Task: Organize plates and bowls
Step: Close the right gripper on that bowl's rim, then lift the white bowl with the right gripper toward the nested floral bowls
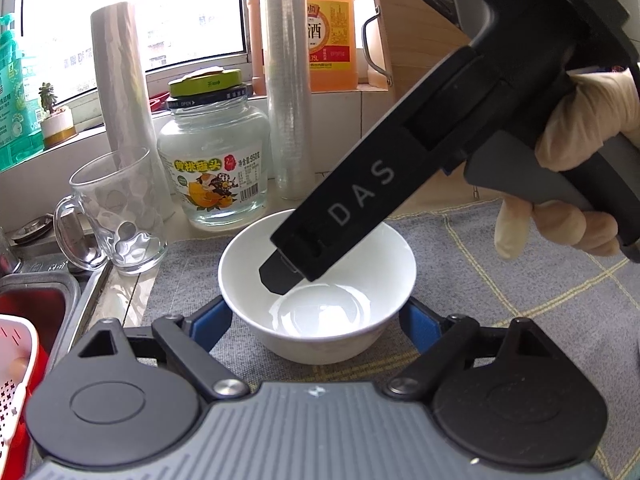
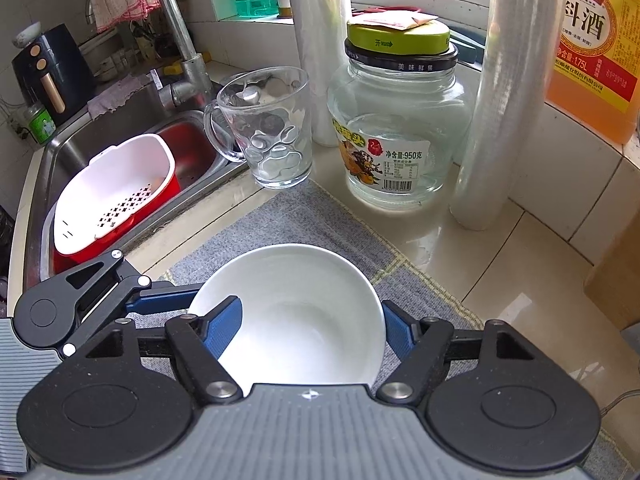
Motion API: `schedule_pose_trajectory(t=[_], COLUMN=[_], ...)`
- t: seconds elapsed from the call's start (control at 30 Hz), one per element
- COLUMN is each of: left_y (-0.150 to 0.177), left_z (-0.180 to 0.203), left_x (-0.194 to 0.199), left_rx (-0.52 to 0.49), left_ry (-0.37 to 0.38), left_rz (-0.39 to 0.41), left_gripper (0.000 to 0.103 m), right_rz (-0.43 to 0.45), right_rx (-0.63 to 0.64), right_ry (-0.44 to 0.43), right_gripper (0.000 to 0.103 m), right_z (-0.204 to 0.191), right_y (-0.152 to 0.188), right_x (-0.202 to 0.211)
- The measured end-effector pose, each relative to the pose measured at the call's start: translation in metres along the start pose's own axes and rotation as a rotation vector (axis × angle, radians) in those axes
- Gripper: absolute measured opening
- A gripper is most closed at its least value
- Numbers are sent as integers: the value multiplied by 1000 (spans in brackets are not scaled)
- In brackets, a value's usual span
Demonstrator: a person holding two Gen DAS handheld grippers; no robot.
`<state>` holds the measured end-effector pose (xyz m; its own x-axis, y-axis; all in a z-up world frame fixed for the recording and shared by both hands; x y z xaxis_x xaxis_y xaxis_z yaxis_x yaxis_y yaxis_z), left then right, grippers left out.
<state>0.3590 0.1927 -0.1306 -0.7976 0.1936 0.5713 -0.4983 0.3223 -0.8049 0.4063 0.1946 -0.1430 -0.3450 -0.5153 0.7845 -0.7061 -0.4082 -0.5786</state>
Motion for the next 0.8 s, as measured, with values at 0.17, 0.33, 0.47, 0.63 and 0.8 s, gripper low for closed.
schedule_pose_trajectory(t=[0.17, 0.33, 0.47, 0.63, 0.8], left_y=[0, 0, -3, -6, -9], left_z=[2, 8, 15, 24, 36], left_x=[3, 10, 20, 35, 50], left_rx=[-11, -18, -20, -20, -25], left_ry=[7, 19, 27, 42, 60], left_rz=[-5, -11, -12, -12, -8], left_gripper=[90, 90, 90, 90, 90], right_rz=[-4, -8, -8, 2, 23], right_rx=[-8, -5, -13, -27, -20], right_ry=[-3, 0, -5, -9, -8], right_gripper=[80, 80, 80, 80, 80], right_z=[0, -3, -5, -9, -15], right_y=[1, 8, 13, 21, 32], right_x=[3, 9, 17, 35, 56])
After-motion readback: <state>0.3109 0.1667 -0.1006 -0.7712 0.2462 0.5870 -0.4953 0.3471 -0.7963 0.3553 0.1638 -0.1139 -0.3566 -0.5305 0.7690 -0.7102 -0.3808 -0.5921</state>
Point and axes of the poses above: each gripper's, at about its wrist camera, not at the fingertips, and x roughly against the way its jaws point, z to its right, y to its underside, the point moved 7 cm from there along -x, roughly the way its jaws point, and after that the axes turned 9 degrees about -x, right-handed, at the moved point
